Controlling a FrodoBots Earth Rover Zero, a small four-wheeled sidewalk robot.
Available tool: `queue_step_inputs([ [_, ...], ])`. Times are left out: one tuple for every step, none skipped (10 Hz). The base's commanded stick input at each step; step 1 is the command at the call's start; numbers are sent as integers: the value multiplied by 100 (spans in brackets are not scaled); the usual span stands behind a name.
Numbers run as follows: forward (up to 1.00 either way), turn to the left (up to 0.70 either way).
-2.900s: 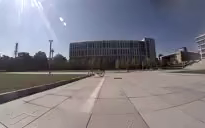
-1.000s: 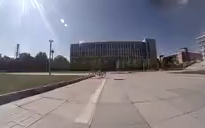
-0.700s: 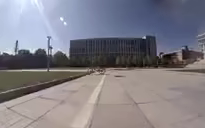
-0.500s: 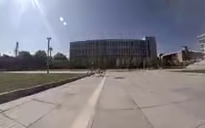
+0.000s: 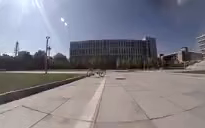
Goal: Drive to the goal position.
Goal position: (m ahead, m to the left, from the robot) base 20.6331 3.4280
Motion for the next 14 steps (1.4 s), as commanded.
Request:
queue_step_inputs([
  [70, -7],
  [70, 0],
  [70, 0],
  [70, 0],
  [70, 0],
  [70, 0],
  [70, 0],
  [70, 0],
  [70, 0],
  [70, 0],
  [70, 0],
  [70, 0],
  [70, 0],
  [70, 0],
])
